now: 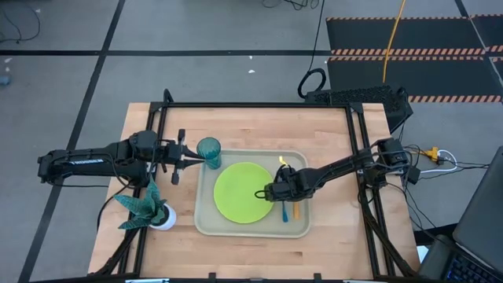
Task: Pick and place plate/cup/fork/spoon on tray
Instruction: Adjust the iridescent fork on the gray serving tray
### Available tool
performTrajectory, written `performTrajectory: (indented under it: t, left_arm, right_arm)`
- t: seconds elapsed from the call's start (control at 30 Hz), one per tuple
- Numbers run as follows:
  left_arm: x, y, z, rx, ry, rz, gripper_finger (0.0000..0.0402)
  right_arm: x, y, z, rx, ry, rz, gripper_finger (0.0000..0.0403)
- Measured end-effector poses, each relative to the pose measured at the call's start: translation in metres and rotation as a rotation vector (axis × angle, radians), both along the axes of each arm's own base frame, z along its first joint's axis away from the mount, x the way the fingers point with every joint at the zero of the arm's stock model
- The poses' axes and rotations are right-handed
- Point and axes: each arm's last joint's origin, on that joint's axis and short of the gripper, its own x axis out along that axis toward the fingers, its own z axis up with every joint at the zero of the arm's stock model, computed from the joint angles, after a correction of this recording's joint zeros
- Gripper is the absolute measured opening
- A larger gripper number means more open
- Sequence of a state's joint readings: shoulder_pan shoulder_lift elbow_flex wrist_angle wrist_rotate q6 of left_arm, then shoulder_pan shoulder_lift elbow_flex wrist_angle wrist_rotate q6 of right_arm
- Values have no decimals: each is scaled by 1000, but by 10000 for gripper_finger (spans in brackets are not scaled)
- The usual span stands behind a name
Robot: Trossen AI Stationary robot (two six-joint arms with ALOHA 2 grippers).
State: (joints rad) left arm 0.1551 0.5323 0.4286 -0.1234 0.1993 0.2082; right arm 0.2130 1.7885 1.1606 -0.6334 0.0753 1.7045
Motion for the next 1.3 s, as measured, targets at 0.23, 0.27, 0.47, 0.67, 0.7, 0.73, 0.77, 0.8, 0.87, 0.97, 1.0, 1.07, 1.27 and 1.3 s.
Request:
performTrajectory:
  t: [0.23, 0.27, 0.47, 0.67, 0.7, 0.73, 0.77, 0.8, 0.87, 0.97, 1.0, 1.07, 1.27, 1.3]
  left_arm:
    - [0, 0, -1, -1, 8, 0, 42]
    - [0, 0, -1, 0, 8, 1, 42]
    - [0, 0, -1, 3, 14, 0, 42]
    - [0, 0, -1, 5, 14, -1, 42]
    - [0, 0, -1, 4, 14, -1, 42]
    - [0, 0, -1, 5, 14, -1, 42]
    - [0, 0, -1, 5, 14, -1, 42]
    - [0, 0, -1, 5, 14, -1, 42]
    - [0, 0, -1, 5, 14, -1, 42]
    - [0, 0, -1, 5, 14, -1, 42]
    - [0, 0, -1, 5, 14, -1, 42]
    - [0, 0, -1, 5, 14, -1, 42]
    - [0, 0, -1, 4, 14, -1, 42]
    - [0, 0, -1, 4, 14, -1, 42]
  right_arm:
    - [-4, 6, 0, 18, 24, -69, 15]
    - [-4, 6, 0, 19, 24, -72, 15]
    - [-4, 6, 0, 23, 21, -92, 15]
    - [-3, 6, 0, 24, 16, -91, 22]
    - [-3, 6, 0, 23, 16, -91, 26]
    - [-3, 6, 0, 24, 15, -91, 31]
    - [-3, 6, 0, 24, 15, -91, 37]
    - [-3, 7, 0, 23, 15, -90, 44]
    - [-4, 7, 0, 22, 15, -89, 59]
    - [-4, 7, 0, 22, 15, -88, 80]
    - [-3, 7, 0, 23, 13, -87, 86]
    - [-3, 8, 1, 22, 5, -82, 97]
    - [0, 8, 2, 9, -28, -42, 111]
    - [1, 7, 2, -5, -30, -40, 111]
